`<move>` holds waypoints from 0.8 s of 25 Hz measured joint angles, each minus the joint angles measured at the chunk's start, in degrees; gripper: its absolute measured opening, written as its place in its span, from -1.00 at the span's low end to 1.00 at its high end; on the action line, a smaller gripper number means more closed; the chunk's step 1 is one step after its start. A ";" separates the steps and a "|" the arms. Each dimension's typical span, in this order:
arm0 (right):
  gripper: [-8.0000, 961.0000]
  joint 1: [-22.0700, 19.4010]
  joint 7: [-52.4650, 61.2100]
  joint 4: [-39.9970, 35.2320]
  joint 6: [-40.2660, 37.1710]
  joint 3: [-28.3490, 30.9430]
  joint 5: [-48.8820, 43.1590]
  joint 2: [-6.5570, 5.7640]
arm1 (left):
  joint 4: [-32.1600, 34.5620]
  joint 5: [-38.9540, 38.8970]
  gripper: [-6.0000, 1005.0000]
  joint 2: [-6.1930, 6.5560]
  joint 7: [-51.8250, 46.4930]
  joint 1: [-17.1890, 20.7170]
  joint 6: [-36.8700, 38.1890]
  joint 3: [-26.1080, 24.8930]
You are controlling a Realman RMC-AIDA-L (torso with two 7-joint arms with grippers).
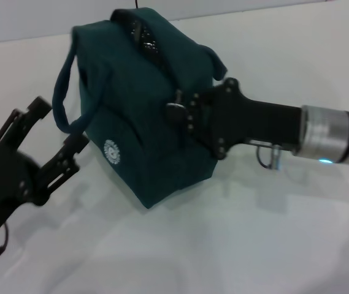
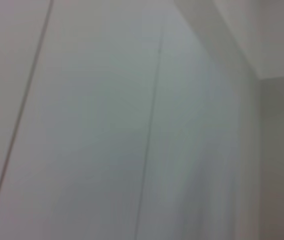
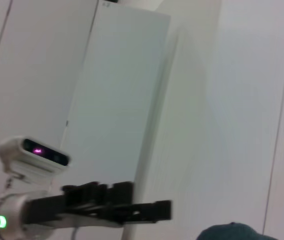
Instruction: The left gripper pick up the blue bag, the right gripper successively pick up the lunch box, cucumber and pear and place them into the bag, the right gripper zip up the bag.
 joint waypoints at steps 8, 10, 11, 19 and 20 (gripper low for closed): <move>-0.97 1.54 -0.03 -8.24 11.11 -19.72 14.85 -0.01 | -1.61 1.95 0.76 -0.21 -0.93 4.86 -1.77 0.18; -0.97 1.21 -0.04 -10.63 14.07 -23.21 17.22 -0.01 | -1.19 2.84 0.76 -0.30 -0.95 5.48 -3.37 0.20; -0.97 1.07 -0.08 -11.45 15.18 -24.44 17.72 -0.01 | -1.02 3.03 0.76 -0.39 -0.98 5.80 -4.33 0.20; -0.97 -0.24 -2.36 -14.54 16.96 -28.45 21.11 -0.01 | 0.81 2.39 0.75 -0.58 -0.65 7.08 -9.65 -0.21; -0.97 -0.29 -2.40 -14.56 16.97 -28.64 21.57 -0.01 | 0.84 2.32 0.75 -0.57 -0.65 6.84 -10.21 -0.18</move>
